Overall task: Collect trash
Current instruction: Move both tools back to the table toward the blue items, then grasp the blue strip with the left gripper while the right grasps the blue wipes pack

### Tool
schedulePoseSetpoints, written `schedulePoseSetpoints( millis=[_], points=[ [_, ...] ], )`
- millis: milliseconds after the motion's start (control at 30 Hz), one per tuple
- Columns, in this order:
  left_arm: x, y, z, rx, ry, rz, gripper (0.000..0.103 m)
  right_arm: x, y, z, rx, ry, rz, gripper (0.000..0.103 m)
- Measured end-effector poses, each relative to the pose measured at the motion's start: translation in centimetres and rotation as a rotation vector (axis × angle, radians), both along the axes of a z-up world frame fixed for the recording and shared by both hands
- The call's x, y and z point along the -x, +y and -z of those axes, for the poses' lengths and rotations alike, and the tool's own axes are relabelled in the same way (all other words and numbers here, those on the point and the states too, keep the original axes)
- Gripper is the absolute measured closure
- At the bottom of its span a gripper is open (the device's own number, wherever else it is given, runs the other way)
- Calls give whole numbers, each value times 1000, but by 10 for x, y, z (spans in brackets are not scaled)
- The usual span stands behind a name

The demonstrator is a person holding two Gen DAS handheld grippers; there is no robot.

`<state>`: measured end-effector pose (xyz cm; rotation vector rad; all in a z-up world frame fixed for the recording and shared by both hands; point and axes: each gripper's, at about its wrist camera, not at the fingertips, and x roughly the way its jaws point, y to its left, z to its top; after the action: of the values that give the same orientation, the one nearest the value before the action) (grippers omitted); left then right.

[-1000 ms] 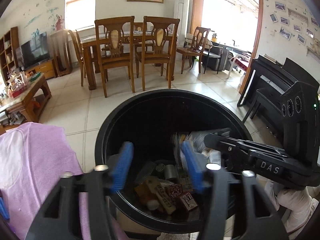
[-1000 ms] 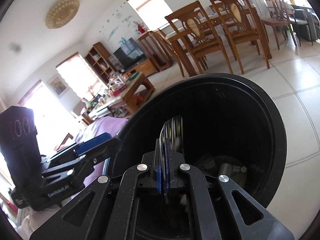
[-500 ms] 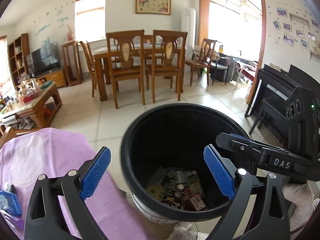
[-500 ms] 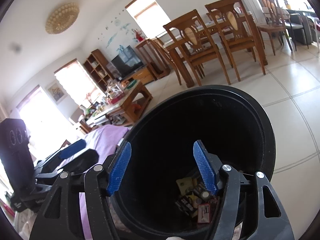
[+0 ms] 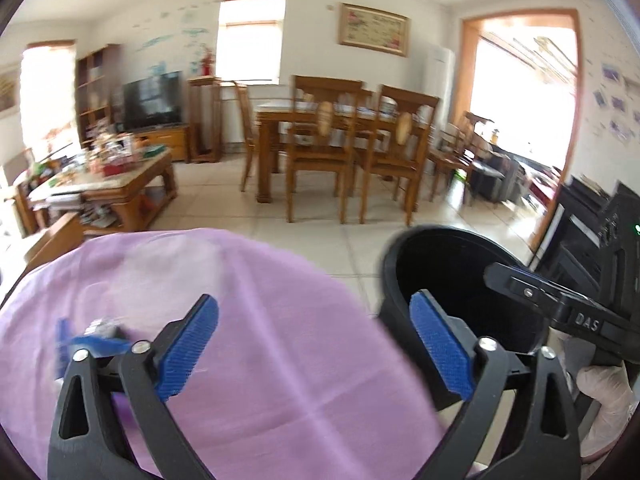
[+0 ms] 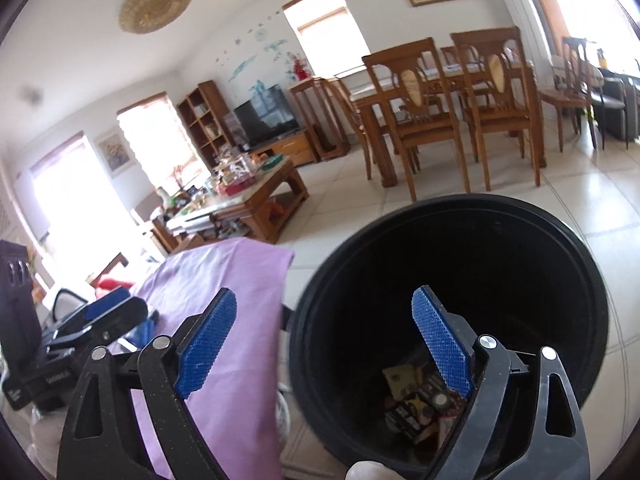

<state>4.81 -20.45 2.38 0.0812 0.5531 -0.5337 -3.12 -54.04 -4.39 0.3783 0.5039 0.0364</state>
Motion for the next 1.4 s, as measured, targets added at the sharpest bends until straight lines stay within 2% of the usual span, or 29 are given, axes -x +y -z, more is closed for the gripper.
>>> schedulePoseSetpoints(
  millis=[200,333,433,500,533,600,667,800,1000,1100,1200,1233,1267,1300,1333,1400],
  points=[
    [-28,83,1,36,26,-152,5,-29,75,-10,99,-11,-121,15],
    [-49,140,9,51,72,-269,5,-49,123,-15,151,-9,-211,15],
    [-71,172,17,17,118,-332,6,-67,159,-18,184,-10,-305,15],
    [-82,187,24,-15,144,-355,7,-81,182,-20,221,0,-364,29],
    [-90,195,28,-30,167,-364,10,-90,195,-19,243,16,-389,30],
    [-100,204,35,-54,215,-364,26,-107,221,-15,277,49,-457,31],
    [-111,213,45,-66,263,-353,30,-116,247,-9,322,59,-505,31],
    [-113,213,62,-89,318,-312,45,-141,284,7,377,108,-615,32],
    [-113,205,67,-123,319,-245,48,-168,317,29,456,180,-727,34],
    [-109,194,71,-217,281,-231,49,-177,323,34,453,198,-765,34],
    [-106,191,71,-235,271,-214,53,-186,332,40,454,247,-822,34],
    [-106,192,71,-236,270,-212,56,-186,336,42,470,258,-831,34],
    [-106,195,71,-239,265,-225,69,-187,338,43,463,254,-831,35],
    [-106,196,69,-246,260,-246,87,-188,340,43,461,259,-824,42],
    [-107,202,69,-245,261,-270,91,-188,342,44,466,270,-820,49],
    [-108,213,68,-181,284,-262,91,-188,343,43,465,267,-817,51]
  ],
)
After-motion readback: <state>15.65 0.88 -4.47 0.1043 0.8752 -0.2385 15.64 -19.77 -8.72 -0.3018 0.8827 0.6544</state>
